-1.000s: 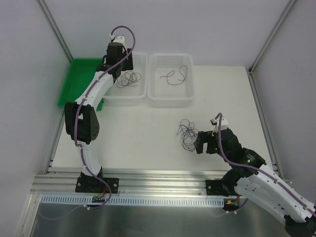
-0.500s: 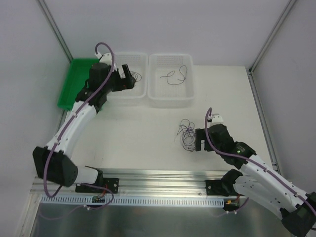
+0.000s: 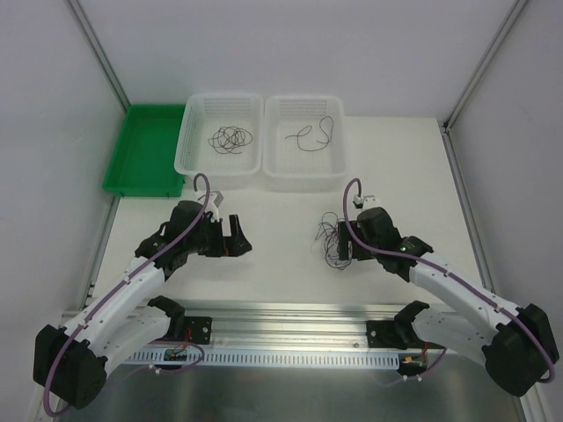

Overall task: Untangle the cables
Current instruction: Place the cable in the bin, then untie the cable.

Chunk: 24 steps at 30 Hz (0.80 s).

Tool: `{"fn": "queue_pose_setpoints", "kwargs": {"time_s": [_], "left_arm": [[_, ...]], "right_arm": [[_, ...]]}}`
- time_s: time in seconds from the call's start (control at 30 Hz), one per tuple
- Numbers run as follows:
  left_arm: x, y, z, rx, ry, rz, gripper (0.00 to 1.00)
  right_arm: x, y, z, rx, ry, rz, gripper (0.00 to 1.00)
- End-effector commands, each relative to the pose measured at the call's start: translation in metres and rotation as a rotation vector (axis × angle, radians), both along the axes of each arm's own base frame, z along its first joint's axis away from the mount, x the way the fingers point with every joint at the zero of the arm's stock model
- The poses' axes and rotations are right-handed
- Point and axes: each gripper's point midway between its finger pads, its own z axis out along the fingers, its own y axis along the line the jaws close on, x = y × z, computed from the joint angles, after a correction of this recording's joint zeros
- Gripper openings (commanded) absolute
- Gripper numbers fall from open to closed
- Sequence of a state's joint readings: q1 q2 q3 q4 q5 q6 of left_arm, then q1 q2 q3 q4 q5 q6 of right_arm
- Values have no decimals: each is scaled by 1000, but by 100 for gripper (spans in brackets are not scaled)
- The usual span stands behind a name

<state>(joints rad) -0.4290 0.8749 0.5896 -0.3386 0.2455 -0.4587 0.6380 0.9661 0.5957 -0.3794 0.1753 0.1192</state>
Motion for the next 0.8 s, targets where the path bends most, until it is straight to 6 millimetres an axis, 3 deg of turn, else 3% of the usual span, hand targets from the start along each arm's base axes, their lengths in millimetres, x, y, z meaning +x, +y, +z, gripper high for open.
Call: {"fn": "queue_pose_setpoints", "kwargs": {"time_s": [0.0, 0.07, 0.2, 0.23, 0.37, 0.47, 0.77], "left_arm": [[-14, -13, 9, -83, -9, -41, 99], [-18, -14, 6, -87, -5, -44, 99], [-22, -14, 0, -84, 4, -42, 99], [-22, -15, 1, -86, 0, -44, 99], [-23, -19, 0, -89, 2, -47, 99], [-22, -22, 1, -99, -1, -47, 99], [-20, -48, 8, -150, -2, -84, 99]], "right_arm": [[23, 24, 7, 66, -40, 26, 78], [27, 27, -3, 52, -22, 21, 69], [40, 34, -22, 28, 12, 1, 63], [40, 38, -32, 17, 40, 12, 58], [40, 58, -37, 23, 33, 93, 16], [30, 83, -27, 15, -4, 220, 1], [-7, 142, -7, 121, -13, 478, 1]]}}
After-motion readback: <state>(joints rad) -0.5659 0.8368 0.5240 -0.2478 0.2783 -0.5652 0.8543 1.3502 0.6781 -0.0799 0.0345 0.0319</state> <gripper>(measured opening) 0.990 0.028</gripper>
